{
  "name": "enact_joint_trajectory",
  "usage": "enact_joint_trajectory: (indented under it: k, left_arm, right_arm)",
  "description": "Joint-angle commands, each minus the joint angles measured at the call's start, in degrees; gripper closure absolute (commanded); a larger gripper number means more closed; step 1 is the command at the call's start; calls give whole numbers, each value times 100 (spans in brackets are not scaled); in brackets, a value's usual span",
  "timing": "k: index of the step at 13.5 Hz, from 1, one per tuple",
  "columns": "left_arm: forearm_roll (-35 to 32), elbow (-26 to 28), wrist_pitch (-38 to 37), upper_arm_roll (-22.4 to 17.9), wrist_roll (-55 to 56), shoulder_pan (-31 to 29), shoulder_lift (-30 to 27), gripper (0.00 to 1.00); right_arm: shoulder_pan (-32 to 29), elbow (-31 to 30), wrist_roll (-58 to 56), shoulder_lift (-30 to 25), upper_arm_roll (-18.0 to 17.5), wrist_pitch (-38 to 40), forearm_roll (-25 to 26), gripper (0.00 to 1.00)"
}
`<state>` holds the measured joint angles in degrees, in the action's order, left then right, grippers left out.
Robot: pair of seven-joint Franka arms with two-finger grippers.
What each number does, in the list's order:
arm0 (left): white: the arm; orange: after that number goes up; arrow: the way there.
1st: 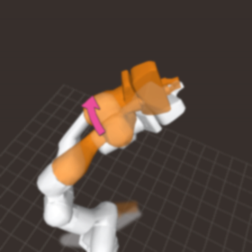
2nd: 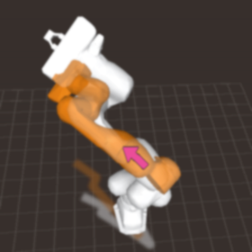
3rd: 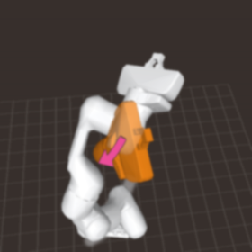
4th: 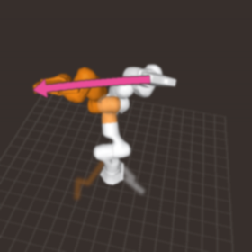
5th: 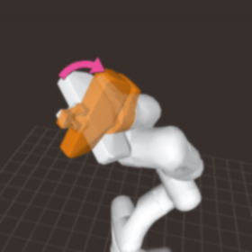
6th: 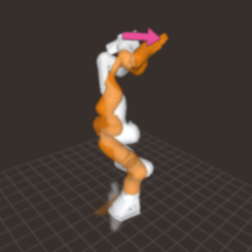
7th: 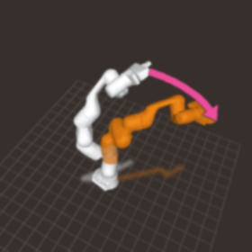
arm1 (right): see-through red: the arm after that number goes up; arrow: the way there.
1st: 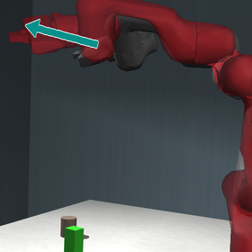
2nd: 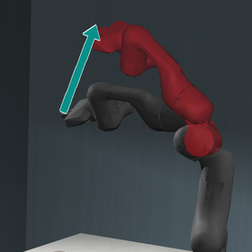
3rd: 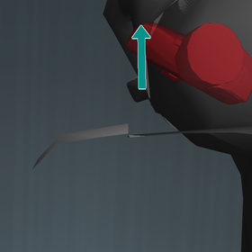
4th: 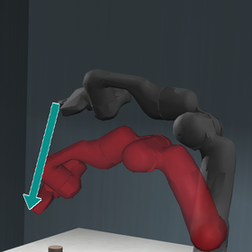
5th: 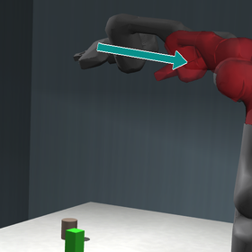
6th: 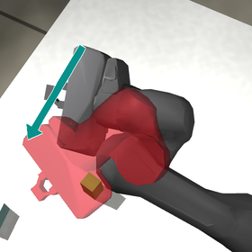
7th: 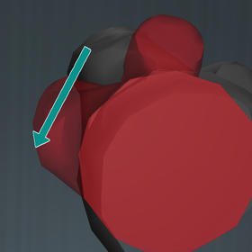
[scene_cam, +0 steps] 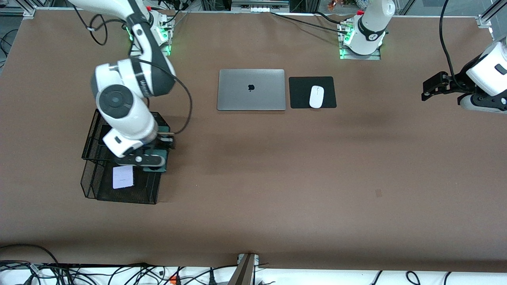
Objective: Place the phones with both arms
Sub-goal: 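Carry the green phone into the basket and open the right gripper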
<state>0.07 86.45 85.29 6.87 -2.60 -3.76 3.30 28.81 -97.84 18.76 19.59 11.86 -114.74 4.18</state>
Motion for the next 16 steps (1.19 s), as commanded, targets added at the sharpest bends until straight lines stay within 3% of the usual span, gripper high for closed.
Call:
enact_joint_trajectory:
  k: [1,4,7,13,15,16]
  left_arm:
    - [10,91,-65,165,93,-19,-119,0]
    - [10,82,-170,297,269,-19,-119,0]
    - [2,91,-188,306,269,-28,-128,0]
    - [2,91,-188,297,524,-63,-119,0]
    - [10,91,-170,297,533,-72,-119,0]
    - [10,82,-153,297,533,-72,-111,0]
  right_arm:
    - [54,-1733,-468,-1034,394,-924,-75,100]
    - [54,-2755,-514,-1414,676,-1822,-119,100]
    - [54,-2854,-514,-1371,747,-1973,-767,100]
    - [46,-2854,-531,-1055,756,-2456,-831,100]
    - [46,-2837,-531,-949,756,-2475,-848,90]
    - [37,-2819,-531,-922,756,-2475,-857,76]
